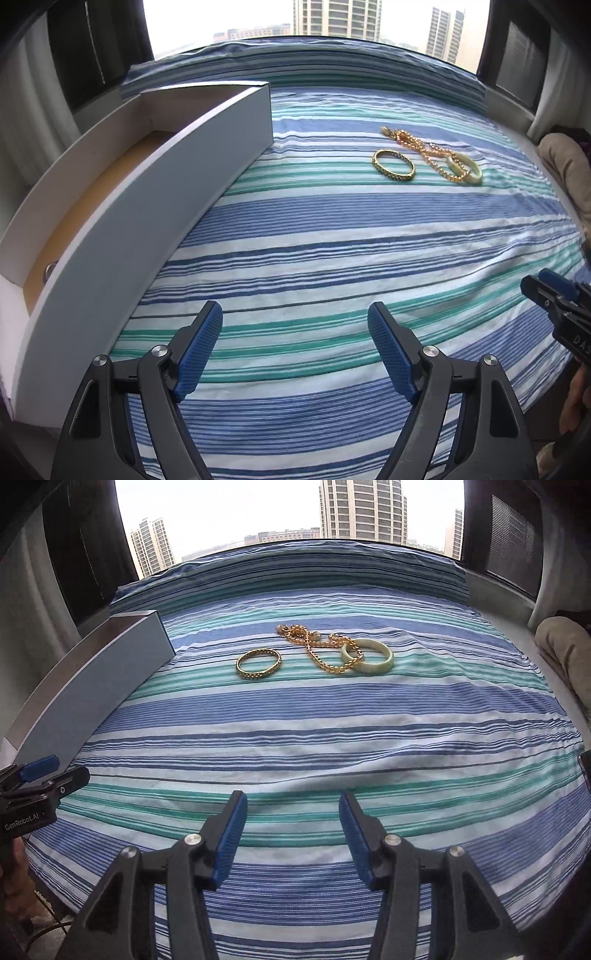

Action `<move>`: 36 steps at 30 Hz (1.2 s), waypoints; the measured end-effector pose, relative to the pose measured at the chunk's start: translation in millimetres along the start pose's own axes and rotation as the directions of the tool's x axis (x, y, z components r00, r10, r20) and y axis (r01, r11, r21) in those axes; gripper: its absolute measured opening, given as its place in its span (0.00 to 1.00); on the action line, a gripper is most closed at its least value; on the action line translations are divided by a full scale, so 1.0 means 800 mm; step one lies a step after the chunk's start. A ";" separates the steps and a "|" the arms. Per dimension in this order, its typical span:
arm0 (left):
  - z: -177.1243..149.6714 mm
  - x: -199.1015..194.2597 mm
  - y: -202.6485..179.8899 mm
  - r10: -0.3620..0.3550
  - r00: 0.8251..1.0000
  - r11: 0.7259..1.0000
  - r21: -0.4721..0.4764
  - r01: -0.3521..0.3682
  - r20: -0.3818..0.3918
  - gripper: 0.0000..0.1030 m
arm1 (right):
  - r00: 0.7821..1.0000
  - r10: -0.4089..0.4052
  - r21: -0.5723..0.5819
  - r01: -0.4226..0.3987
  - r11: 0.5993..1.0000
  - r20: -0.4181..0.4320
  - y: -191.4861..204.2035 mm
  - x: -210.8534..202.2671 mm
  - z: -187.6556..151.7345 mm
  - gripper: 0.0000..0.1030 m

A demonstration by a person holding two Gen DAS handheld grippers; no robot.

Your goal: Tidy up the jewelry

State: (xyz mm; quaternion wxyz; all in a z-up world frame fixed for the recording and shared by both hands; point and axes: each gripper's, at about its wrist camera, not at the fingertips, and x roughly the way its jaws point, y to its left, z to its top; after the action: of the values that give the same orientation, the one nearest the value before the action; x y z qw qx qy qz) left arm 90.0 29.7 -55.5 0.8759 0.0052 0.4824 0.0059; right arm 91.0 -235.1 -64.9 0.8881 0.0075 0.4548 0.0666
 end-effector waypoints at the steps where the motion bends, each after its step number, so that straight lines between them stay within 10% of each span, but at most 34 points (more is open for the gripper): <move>1: 0.000 0.001 -0.001 0.001 1.000 1.000 0.002 -0.001 -0.004 0.80 | 1.000 -0.002 0.006 0.002 1.000 0.002 -0.002 0.000 -0.001 0.51; 13: 0.016 0.032 -0.029 -0.044 0.996 0.998 0.050 0.048 -0.076 0.80 | 1.000 0.013 0.016 -0.013 1.000 0.014 -0.011 0.000 -0.018 0.51; 24: 0.125 0.093 -0.113 -0.140 0.989 0.983 0.110 0.145 -0.055 0.79 | 1.000 -0.001 0.088 0.001 0.996 0.006 -0.054 -0.005 -0.039 0.51; 31: 0.169 0.159 -0.198 -0.153 0.985 0.920 0.353 0.173 -0.083 0.42 | 1.000 0.001 0.122 -0.001 0.992 0.003 -0.072 -0.013 -0.050 0.51; 36: 0.174 0.194 -0.216 -0.146 0.982 0.884 0.429 0.185 -0.121 0.35 | 1.000 0.008 0.142 -0.008 0.990 0.005 -0.082 -0.020 -0.058 0.51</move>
State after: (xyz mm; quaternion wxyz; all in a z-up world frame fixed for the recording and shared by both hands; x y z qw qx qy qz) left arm 291.2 -141.0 -114.8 0.8280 0.1609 0.5070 -0.1773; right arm 51.4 -304.4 -83.7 0.8859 0.0727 0.4566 0.0374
